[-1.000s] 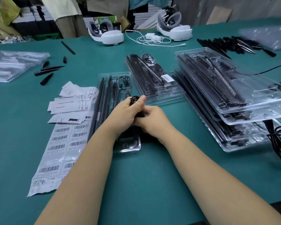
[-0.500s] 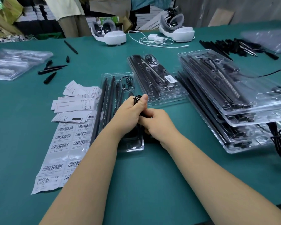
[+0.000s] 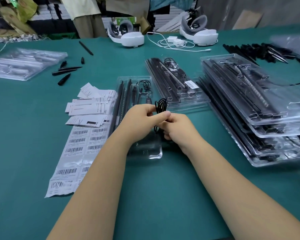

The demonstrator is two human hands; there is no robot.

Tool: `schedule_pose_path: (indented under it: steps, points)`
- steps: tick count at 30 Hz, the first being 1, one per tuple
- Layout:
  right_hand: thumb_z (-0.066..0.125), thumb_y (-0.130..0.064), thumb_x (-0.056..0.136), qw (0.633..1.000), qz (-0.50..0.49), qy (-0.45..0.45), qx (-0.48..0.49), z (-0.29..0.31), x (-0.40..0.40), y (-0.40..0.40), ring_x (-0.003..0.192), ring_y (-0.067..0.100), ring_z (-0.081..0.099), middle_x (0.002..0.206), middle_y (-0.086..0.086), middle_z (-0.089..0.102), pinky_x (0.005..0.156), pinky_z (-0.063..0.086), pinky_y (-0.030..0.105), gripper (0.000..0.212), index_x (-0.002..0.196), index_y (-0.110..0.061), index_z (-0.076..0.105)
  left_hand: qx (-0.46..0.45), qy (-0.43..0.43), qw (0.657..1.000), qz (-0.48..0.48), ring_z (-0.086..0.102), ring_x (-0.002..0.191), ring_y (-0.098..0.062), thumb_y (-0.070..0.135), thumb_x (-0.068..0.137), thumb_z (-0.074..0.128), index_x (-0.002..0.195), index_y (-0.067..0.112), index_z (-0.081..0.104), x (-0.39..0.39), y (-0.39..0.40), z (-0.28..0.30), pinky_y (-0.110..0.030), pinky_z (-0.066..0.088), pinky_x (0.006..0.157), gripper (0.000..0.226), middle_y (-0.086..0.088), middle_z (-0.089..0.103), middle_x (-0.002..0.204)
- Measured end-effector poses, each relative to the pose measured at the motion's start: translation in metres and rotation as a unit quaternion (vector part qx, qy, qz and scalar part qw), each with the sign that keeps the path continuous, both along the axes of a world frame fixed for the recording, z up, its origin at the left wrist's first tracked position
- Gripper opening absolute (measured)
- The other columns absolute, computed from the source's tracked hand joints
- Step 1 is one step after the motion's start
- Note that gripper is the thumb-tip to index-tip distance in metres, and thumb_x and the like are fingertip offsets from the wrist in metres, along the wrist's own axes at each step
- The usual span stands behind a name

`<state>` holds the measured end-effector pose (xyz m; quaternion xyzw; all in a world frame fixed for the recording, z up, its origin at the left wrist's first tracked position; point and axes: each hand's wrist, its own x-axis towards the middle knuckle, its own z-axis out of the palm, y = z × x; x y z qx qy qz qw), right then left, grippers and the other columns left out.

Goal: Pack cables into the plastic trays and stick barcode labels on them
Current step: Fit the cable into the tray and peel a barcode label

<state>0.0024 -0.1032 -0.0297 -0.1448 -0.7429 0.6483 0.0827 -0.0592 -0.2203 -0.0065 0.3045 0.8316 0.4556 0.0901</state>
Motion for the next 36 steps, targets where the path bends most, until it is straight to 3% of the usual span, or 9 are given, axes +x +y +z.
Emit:
schedule_pose_path:
  steps: [2,5,9,13,16,20,27,31,36]
  points:
    - [0.062,-0.015,0.088,0.997,-0.002,0.016,0.079,0.001,0.001,-0.001,0.042,0.0,0.037,0.05,-0.014,0.046,0.049,0.032,0.018,0.022,0.069,-0.027,0.064,0.022,0.004,0.999,0.029,0.039,0.048,0.0,0.049,0.083,0.065,0.069,0.029,0.068,0.004,0.0,0.0,-0.013,0.029,0.047,0.025,0.015,0.046,0.051]
    - [0.062,-0.018,0.086,0.983,-0.017,0.029,0.179,0.002,0.002,-0.004,0.055,0.003,0.047,0.065,-0.005,0.054,0.05,0.036,0.016,0.022,0.065,-0.024,0.061,0.028,0.064,0.996,0.06,0.037,0.05,-0.004,0.043,0.086,0.063,0.072,0.009,0.064,0.008,0.005,0.0,-0.02,0.03,0.049,0.036,0.007,0.045,0.052]
    - [0.061,-0.02,0.087,0.964,-0.013,0.043,0.261,0.003,0.003,-0.004,0.056,0.006,0.041,0.061,-0.006,0.042,0.049,0.032,0.014,0.034,0.054,-0.026,0.051,-0.042,0.119,0.99,0.061,0.042,0.053,-0.007,0.028,0.097,0.047,0.079,0.007,0.058,0.011,0.008,0.002,-0.016,0.034,0.049,0.03,0.002,0.051,0.061]
    - [0.062,-0.018,0.085,0.99,-0.014,0.013,0.141,0.003,0.003,-0.003,0.048,0.012,0.036,0.047,-0.011,0.042,0.051,0.03,0.026,0.032,0.054,-0.021,0.054,-0.042,0.097,0.993,0.052,0.044,0.057,-0.007,0.025,0.099,0.044,0.086,0.009,0.059,0.01,0.009,0.005,-0.009,0.035,0.049,0.026,0.003,0.052,0.064]
    - [0.066,-0.011,0.083,1.0,0.001,0.005,0.009,0.007,0.008,-0.002,0.045,0.01,0.042,0.058,-0.002,0.047,0.049,0.039,0.024,0.005,0.085,-0.009,0.07,-0.04,0.1,0.992,0.061,0.043,0.056,-0.007,0.025,0.099,0.044,0.079,0.011,0.055,0.009,0.009,0.005,-0.01,0.035,0.049,0.027,0.004,0.05,0.063]
    - [0.064,0.003,0.084,0.982,0.036,0.019,-0.187,0.014,0.015,0.005,0.056,0.009,0.061,0.08,0.007,0.057,0.061,0.056,0.024,0.036,0.118,-0.009,0.059,-0.025,0.087,0.991,0.093,0.04,0.052,-0.007,0.027,0.099,0.044,0.078,0.012,0.054,0.003,0.005,0.003,-0.013,0.033,0.046,0.028,0.005,0.047,0.059]
    - [0.066,0.002,0.083,0.991,0.039,0.037,-0.126,0.011,0.018,0.002,0.054,0.014,0.059,0.068,0.006,0.059,0.059,0.055,0.024,0.025,0.101,-0.016,0.069,-0.085,0.155,0.984,-0.03,0.047,0.059,0.005,0.024,0.099,0.045,0.076,0.027,0.048,0.01,-0.002,0.011,-0.011,0.034,0.052,0.024,0.009,0.052,0.063]
    - [0.065,-0.001,0.084,0.994,0.064,0.041,-0.078,0.008,0.017,0.002,0.051,0.012,0.058,0.062,-0.002,0.062,0.053,0.051,0.021,0.02,0.086,-0.02,0.07,-0.093,0.129,0.984,-0.077,0.049,0.063,0.006,0.026,0.099,0.047,0.08,0.034,0.052,0.009,-0.01,0.015,-0.011,0.034,0.056,0.021,0.013,0.056,0.069]
    - [0.062,-0.003,0.085,0.996,0.073,0.043,0.001,0.005,0.016,0.001,0.046,0.011,0.05,0.057,-0.008,0.059,0.043,0.039,0.02,0.023,0.074,-0.022,0.065,-0.08,0.084,0.988,-0.099,0.049,0.065,0.001,0.028,0.099,0.047,0.086,0.024,0.058,0.007,-0.013,0.015,-0.019,0.038,0.059,0.018,0.013,0.059,0.071]
